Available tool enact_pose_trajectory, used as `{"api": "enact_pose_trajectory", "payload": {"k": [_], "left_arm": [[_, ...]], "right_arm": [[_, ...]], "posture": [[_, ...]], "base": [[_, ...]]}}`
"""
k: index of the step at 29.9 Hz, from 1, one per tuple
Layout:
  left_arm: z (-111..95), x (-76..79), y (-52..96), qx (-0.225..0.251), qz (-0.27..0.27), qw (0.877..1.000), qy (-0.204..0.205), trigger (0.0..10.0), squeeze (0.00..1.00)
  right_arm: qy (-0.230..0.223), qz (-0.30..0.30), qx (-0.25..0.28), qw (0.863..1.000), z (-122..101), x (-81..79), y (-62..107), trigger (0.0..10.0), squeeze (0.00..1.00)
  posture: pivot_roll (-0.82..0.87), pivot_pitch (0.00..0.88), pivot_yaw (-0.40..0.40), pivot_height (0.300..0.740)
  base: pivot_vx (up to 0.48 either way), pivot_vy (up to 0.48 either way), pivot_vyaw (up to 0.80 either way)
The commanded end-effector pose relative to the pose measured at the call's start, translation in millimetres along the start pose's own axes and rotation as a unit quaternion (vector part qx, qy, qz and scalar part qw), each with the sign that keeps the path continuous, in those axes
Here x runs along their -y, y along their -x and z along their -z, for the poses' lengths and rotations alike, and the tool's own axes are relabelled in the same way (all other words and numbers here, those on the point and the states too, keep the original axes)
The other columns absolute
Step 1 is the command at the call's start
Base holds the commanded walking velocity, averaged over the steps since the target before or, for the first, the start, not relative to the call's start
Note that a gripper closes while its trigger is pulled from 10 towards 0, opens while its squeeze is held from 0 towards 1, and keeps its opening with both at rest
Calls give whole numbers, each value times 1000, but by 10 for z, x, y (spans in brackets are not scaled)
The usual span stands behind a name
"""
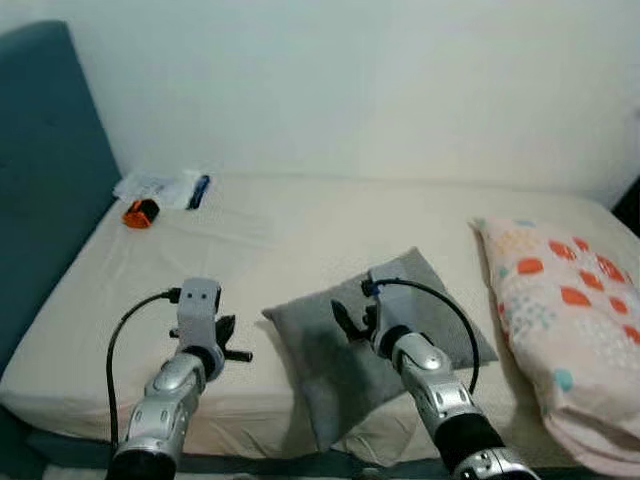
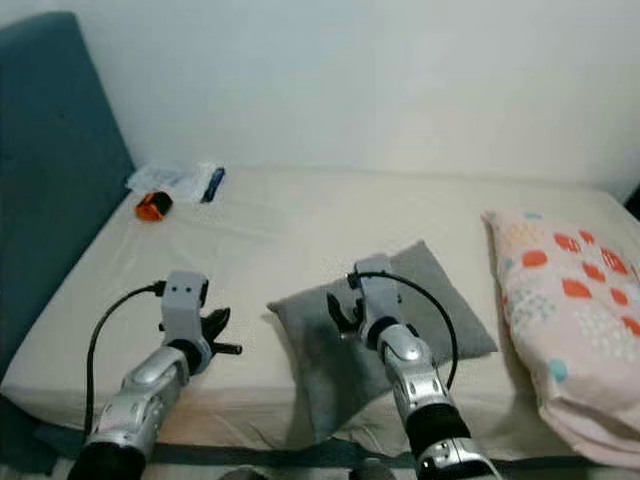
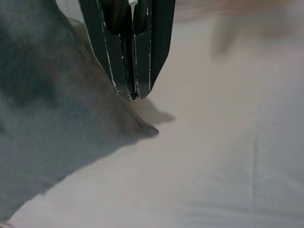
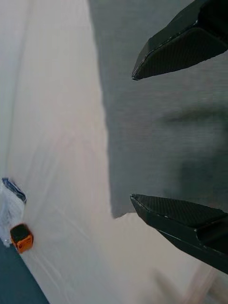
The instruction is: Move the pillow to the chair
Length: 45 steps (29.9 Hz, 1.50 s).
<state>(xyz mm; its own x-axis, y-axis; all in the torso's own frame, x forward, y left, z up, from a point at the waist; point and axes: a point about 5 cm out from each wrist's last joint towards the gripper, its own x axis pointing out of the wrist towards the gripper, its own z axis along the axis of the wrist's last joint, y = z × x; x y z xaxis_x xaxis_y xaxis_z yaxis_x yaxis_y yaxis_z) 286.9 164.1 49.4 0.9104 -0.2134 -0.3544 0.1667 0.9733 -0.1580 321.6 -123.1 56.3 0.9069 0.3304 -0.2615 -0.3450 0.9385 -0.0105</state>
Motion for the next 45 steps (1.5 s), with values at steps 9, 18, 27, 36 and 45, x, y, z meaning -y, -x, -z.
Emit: {"api": "enact_pose_trajectory", "payload": {"k": [9, 18, 27, 36, 45], "left_arm": [[120, -87, 86, -26, -2, 997, -73, 10000, 0], [76, -214, 92, -18, -41, 999, -20, 10000, 0], [120, -227, 137, -30, -9, 999, 43, 10000, 0], [2, -152, 270, -3, 100, 977, 189, 10000, 0], [-19, 32, 295, 11, 162, 966, 202, 10000, 0]], "right_arm": [[26, 12, 20, 999, -58, 156, 53, 10000, 0], [25, 69, 54, 996, -375, 555, 20, 10000, 0], [13, 67, 78, 995, -550, 702, 27, 10000, 0], [-35, 74, 56, 995, -528, 865, 63, 10000, 0], [-73, 72, 51, 993, -602, 1055, 139, 10000, 0]], "posture": [[45, 0, -46, 600], [37, 0, -51, 575], [29, 2, -50, 545], [37, 0, -53, 530], [32, 0, -60, 515]], "base": [[0, 0, 0], [0, 0, 0], [0, 0, 0], [0, 0, 0], [0, 0, 0]]}}
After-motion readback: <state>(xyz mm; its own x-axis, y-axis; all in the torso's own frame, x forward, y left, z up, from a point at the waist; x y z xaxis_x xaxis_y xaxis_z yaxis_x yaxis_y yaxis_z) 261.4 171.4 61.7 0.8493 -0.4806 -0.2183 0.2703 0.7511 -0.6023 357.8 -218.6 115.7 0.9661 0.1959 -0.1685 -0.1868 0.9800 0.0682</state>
